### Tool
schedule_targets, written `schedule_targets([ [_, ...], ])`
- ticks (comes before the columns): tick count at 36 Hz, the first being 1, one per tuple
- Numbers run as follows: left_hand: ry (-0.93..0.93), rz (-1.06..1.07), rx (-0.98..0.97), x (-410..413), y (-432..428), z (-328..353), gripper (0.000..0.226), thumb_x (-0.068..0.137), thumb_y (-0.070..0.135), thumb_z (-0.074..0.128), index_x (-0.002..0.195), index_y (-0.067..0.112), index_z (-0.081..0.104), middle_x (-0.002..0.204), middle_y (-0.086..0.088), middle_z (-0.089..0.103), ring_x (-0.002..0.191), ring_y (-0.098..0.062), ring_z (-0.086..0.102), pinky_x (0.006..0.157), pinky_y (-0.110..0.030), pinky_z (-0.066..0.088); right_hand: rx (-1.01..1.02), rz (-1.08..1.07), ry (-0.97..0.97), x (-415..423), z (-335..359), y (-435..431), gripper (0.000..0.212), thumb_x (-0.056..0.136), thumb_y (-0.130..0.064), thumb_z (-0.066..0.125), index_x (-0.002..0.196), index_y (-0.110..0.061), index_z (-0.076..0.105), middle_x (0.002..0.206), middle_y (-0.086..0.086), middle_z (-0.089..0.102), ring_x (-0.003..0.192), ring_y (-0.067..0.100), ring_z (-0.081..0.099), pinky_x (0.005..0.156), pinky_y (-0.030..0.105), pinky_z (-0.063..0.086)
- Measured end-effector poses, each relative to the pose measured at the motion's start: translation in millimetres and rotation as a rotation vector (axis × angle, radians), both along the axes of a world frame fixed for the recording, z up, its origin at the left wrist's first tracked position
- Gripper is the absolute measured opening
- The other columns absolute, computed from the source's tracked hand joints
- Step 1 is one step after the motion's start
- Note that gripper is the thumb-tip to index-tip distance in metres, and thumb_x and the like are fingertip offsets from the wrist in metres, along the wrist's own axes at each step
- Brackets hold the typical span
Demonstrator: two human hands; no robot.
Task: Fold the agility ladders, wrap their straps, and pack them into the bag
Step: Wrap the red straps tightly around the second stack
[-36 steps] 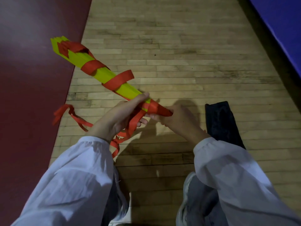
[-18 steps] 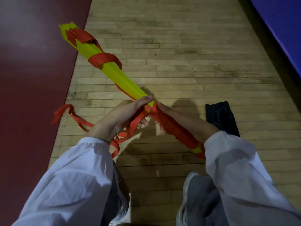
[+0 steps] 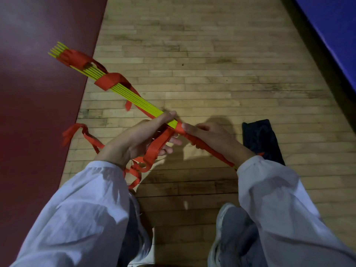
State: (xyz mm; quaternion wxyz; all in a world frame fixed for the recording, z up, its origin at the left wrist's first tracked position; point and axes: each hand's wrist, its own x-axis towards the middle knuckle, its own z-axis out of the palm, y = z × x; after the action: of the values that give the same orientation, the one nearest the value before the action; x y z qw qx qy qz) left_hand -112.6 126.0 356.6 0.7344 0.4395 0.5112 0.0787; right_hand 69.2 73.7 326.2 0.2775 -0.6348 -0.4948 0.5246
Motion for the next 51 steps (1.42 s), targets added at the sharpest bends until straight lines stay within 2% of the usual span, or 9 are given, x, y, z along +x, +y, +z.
schedule_targets([
  [6,0.000,0.007,-0.001,0.0,1.8,-2.0,0.055,0.093,0.054,0.046,0.103,0.002,0.061,0.103,-0.019,0.072,0.051,-0.014,0.058,0.043,-0.019,0.046,0.065,-0.041,-0.082,-0.5,-4.3,1.5,0.065,0.066,-0.071,0.053,0.094,-0.014,0.070,0.082,0.004,0.069,0.062,0.001,0.059,0.057,0.015,0.044],
  [14,-0.040,0.090,0.063,3.2,3.8,-6.1,0.046,0.097,0.043,0.045,0.103,0.001,0.064,0.096,-0.020,0.073,0.046,-0.012,0.054,0.039,-0.019,0.042,0.104,-0.156,-0.198,-0.2,-9.8,3.2,0.050,0.073,-0.065,0.067,0.091,-0.019,0.069,0.080,0.000,0.069,0.074,0.013,0.065,0.067,0.031,0.050],
  [24,0.009,0.174,0.136,5.5,0.2,-6.7,0.031,0.097,0.030,0.053,0.091,0.002,0.067,0.088,-0.020,0.073,0.039,-0.010,0.050,0.035,-0.016,0.039,0.102,-0.132,-0.278,-7.1,-11.7,0.9,0.056,0.069,-0.070,0.068,0.095,-0.021,0.064,0.087,-0.001,0.068,0.080,0.016,0.065,0.077,0.044,0.054],
  [29,0.034,0.093,0.122,1.8,0.8,-6.1,0.030,0.097,0.022,0.051,0.097,-0.004,0.066,0.092,-0.020,0.073,0.039,-0.009,0.050,0.034,-0.016,0.039,0.076,-0.019,-0.240,-1.3,-10.1,0.6,0.055,0.073,-0.063,0.068,0.103,-0.017,0.062,0.094,0.000,0.065,0.087,0.016,0.063,0.075,0.035,0.052],
  [32,0.013,0.037,0.147,-0.5,-1.4,-4.6,0.035,0.098,0.023,0.052,0.100,-0.010,0.065,0.073,-0.009,0.074,0.038,-0.006,0.051,0.036,-0.015,0.040,0.046,-0.007,-0.176,4.4,-4.5,2.7,0.064,0.069,-0.071,0.054,0.100,-0.015,0.064,0.089,0.000,0.067,0.083,0.016,0.065,0.073,0.035,0.051],
  [34,0.007,-0.017,0.162,-0.8,-3.3,-3.6,0.039,0.098,0.024,0.052,0.100,-0.012,0.066,0.060,-0.001,0.070,0.037,-0.004,0.051,0.037,-0.014,0.039,0.040,0.009,-0.143,8.0,-2.6,4.4,0.051,0.072,-0.067,0.056,0.095,-0.022,0.066,0.088,-0.005,0.067,0.080,0.011,0.066,0.070,0.028,0.050],
  [39,-0.034,-0.064,0.160,1.7,-7.1,-1.0,0.038,0.098,0.023,0.051,0.097,-0.011,0.067,0.059,0.000,0.070,0.037,-0.005,0.052,0.035,-0.012,0.038,-0.003,-0.021,0.011,12.6,-1.1,5.0,0.012,0.083,-0.037,0.069,0.091,-0.028,0.069,0.086,-0.006,0.070,0.073,0.004,0.067,0.065,0.019,0.052],
  [45,-0.072,-0.003,0.026,1.1,-3.7,-3.4,0.032,0.097,0.027,0.053,0.103,-0.002,0.065,0.097,-0.016,0.073,0.051,-0.012,0.063,0.042,-0.018,0.049,0.002,-0.096,0.057,9.4,-2.7,4.4,0.023,0.083,-0.034,0.071,0.101,-0.020,0.070,0.087,-0.005,0.071,0.075,0.007,0.067,0.064,0.018,0.052],
  [51,-0.019,-0.033,-0.098,0.5,1.3,-5.9,0.027,0.096,0.021,0.044,0.094,0.003,0.063,0.095,-0.015,0.073,0.050,-0.014,0.062,0.043,-0.018,0.049,0.107,-0.115,-0.088,4.2,-8.6,5.3,0.023,0.083,-0.032,0.073,0.100,-0.018,0.067,0.089,-0.011,0.063,0.081,0.001,0.058,0.068,0.014,0.046],
])
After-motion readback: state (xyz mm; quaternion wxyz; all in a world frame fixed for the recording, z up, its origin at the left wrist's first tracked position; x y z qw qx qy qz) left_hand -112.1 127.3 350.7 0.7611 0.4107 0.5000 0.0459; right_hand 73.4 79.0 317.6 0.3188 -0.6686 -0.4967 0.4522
